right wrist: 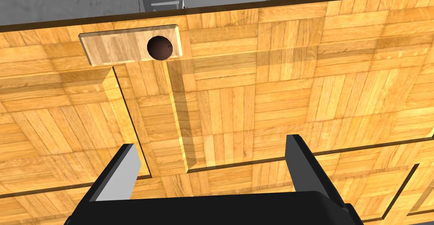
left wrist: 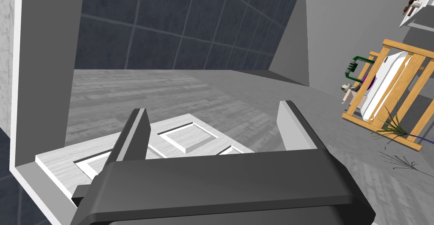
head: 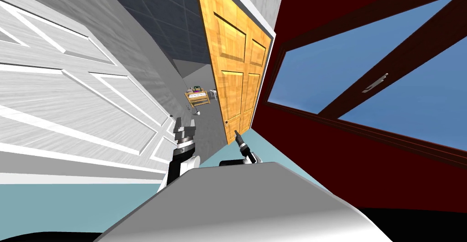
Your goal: Push the door open
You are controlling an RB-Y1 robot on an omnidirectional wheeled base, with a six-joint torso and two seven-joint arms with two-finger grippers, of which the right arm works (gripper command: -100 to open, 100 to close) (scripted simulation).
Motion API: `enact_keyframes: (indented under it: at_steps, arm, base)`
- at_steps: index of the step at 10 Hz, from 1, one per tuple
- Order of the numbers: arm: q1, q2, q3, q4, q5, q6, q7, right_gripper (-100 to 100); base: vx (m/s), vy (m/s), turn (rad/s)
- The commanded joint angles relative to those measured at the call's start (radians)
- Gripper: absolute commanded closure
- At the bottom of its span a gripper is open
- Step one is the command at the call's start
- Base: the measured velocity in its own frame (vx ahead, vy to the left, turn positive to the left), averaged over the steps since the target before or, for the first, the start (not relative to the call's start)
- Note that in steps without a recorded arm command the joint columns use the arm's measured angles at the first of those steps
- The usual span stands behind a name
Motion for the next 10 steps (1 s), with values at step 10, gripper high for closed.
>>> enact_keyframes:
  at_steps: [10]
  arm:
    - [-0.087, 0.023, 0.105, 0.242, 0.000, -0.061, -0.011, -100]
  base:
    - [0.127, 0.011, -0.020]
